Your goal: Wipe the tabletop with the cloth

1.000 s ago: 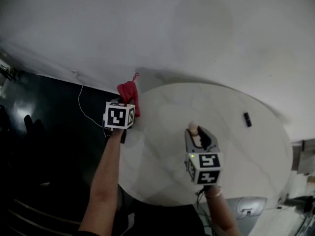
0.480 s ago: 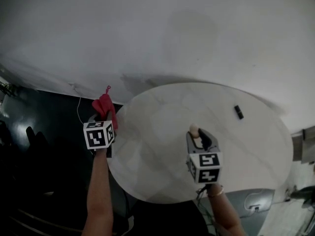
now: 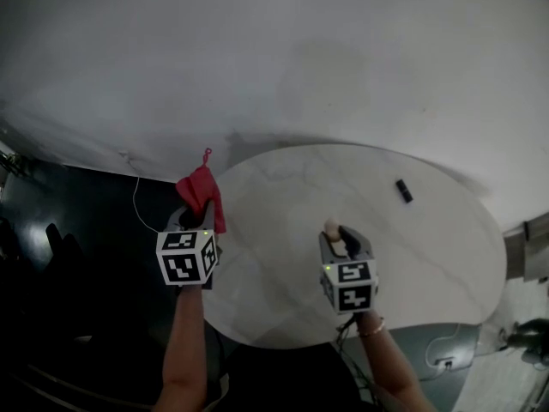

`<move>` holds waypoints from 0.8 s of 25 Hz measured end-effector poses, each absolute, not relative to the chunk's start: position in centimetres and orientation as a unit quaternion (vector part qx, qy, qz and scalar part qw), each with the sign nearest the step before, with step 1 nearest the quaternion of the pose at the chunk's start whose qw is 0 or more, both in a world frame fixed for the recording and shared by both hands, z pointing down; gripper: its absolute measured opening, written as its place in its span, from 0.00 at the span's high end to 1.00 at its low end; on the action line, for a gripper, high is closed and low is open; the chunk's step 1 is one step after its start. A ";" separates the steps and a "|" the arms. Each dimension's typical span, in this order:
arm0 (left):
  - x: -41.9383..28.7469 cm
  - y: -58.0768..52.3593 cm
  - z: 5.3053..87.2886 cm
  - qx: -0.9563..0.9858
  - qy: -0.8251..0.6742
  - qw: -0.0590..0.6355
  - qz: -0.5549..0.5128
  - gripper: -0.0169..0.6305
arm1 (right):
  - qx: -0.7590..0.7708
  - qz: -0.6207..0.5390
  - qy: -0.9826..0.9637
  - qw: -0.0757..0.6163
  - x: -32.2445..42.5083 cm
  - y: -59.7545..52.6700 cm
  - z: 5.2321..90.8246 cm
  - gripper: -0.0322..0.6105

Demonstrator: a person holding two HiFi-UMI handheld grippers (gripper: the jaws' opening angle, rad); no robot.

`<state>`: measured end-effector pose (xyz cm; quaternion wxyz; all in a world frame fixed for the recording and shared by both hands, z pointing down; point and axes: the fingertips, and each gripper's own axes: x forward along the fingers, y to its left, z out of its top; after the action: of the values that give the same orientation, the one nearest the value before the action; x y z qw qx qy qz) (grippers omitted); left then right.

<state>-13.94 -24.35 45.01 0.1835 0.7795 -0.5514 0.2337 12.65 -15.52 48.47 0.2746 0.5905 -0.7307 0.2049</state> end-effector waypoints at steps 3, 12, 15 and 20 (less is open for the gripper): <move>-12.3 -23.7 44.6 0.788 -0.543 0.180 0.228 0.91 | 0.575 0.203 -0.740 0.283 12.3 -15.0 48.9 0.73; -9.4 -21.2 43.6 0.804 -0.530 0.171 0.208 0.91 | 0.526 0.203 -0.759 0.325 9.9 -13.3 51.9 0.73; -8.6 -20.4 43.5 0.810 -0.525 0.168 0.200 0.91 | 0.513 0.206 -0.761 0.339 9.1 -12.9 53.1 0.73; -8.1 -19.3 43.7 0.814 -0.521 0.166 0.198 0.91 | 0.496 0.203 -0.763 0.361 8.1 -12.5 54.1 0.73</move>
<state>-8.08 -19.33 43.70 0.1663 0.8135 -0.5209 0.1981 8.06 -12.53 54.10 0.3612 0.4962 -0.7629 0.2031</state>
